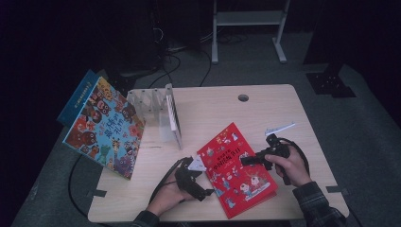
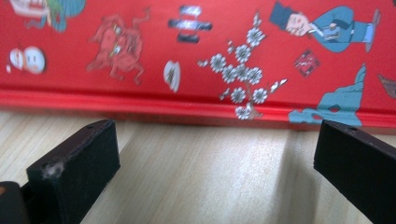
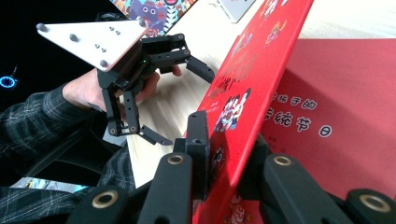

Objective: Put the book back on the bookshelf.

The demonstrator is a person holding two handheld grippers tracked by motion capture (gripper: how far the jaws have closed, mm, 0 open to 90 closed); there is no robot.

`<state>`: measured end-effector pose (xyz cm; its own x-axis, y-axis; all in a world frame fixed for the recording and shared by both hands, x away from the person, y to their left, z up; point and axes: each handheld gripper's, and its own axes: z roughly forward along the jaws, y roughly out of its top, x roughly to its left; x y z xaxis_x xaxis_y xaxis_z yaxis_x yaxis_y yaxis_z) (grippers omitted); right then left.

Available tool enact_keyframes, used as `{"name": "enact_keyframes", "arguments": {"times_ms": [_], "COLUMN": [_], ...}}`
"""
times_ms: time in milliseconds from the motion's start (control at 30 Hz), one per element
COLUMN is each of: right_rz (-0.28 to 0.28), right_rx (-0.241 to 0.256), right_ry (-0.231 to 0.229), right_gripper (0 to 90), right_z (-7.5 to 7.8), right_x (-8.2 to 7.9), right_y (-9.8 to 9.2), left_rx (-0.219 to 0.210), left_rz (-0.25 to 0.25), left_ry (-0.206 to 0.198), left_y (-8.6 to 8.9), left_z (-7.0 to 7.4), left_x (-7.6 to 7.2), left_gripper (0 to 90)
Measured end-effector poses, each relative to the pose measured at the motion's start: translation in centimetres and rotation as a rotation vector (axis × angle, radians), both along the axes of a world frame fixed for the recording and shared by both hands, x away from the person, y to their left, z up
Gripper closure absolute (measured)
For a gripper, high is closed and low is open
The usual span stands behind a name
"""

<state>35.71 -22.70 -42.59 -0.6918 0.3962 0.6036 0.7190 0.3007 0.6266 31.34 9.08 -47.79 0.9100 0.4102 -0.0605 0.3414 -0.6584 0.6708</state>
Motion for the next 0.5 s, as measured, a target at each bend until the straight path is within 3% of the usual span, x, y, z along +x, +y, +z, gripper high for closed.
{"name": "enact_keyframes", "arguments": {"times_ms": [233, 433, 467, 500], "right_rz": [-0.010, -0.041, -0.052, -0.052], "right_rx": [0.033, 0.082, 0.092, 0.092], "right_ry": [-0.030, -0.108, -0.143, -0.143], "right_gripper": [79.3, 81.6, 82.1, 82.1], "right_z": [0.7, 2.0, 2.4, 2.4], "right_x": [-0.4, -1.0, -1.2, -1.2], "right_y": [-0.4, -0.9, -1.0, -1.0], "left_rx": [-0.022, -0.062, -0.086, -0.086], "left_rz": [0.015, 0.027, 0.031, 0.031], "left_ry": [0.001, 0.002, 0.011, 0.011], "left_y": [0.7, 1.3, 1.4, 1.4], "left_z": [0.4, 1.0, 1.1, 1.1], "left_x": [0.2, 0.5, 0.5, 0.5], "left_gripper": [0.0, 0.0, 0.0, 0.0]}}
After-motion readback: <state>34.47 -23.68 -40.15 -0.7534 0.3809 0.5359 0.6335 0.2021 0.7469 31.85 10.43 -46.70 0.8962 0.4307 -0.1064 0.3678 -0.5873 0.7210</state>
